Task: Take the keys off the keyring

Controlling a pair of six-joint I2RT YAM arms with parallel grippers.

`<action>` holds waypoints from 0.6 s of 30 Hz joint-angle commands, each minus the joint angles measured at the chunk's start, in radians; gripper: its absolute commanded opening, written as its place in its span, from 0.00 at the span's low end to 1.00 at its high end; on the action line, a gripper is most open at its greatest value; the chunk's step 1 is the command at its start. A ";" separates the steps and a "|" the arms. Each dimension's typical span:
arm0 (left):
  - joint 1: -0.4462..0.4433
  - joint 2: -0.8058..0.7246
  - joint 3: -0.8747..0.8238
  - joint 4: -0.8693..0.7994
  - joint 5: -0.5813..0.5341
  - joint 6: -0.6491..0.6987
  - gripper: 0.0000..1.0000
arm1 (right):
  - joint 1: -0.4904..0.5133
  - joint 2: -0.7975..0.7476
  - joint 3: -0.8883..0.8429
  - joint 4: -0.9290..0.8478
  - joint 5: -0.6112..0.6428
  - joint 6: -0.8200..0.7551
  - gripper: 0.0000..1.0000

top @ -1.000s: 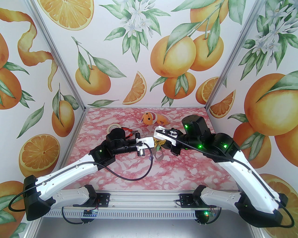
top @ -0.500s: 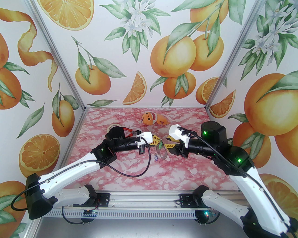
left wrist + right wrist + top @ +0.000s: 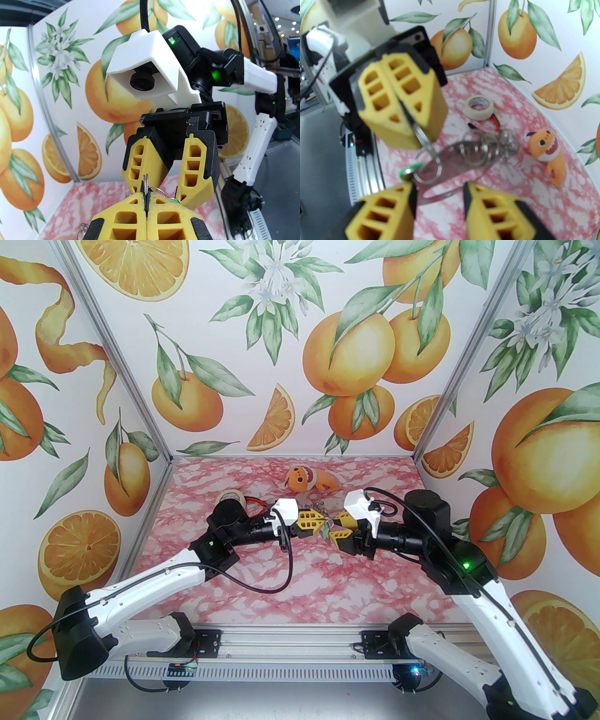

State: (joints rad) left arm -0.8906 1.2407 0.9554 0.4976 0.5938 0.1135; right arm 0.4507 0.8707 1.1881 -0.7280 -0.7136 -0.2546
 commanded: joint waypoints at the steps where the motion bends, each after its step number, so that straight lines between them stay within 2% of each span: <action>1: 0.001 0.012 -0.001 0.119 0.021 -0.048 0.00 | -0.033 -0.043 -0.018 0.054 -0.080 -0.012 0.44; 4: 0.001 0.007 -0.013 0.141 0.015 -0.054 0.00 | -0.090 -0.072 -0.024 0.095 -0.142 -0.006 0.46; 7: 0.001 0.009 -0.018 0.156 0.010 -0.057 0.00 | -0.171 -0.074 -0.034 0.189 -0.282 0.052 0.42; 11: 0.001 0.016 -0.027 0.197 0.014 -0.074 0.00 | -0.257 -0.041 -0.103 0.510 -0.466 0.270 0.41; 13: 0.001 0.016 -0.026 0.197 0.007 -0.074 0.00 | -0.270 -0.017 -0.118 0.619 -0.500 0.337 0.40; 18: 0.000 0.023 -0.021 0.190 0.008 -0.067 0.00 | -0.271 0.038 -0.100 0.705 -0.531 0.373 0.38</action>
State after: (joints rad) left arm -0.8906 1.2587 0.9382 0.6357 0.6018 0.0586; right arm 0.1864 0.9024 1.0843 -0.1768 -1.1599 0.0414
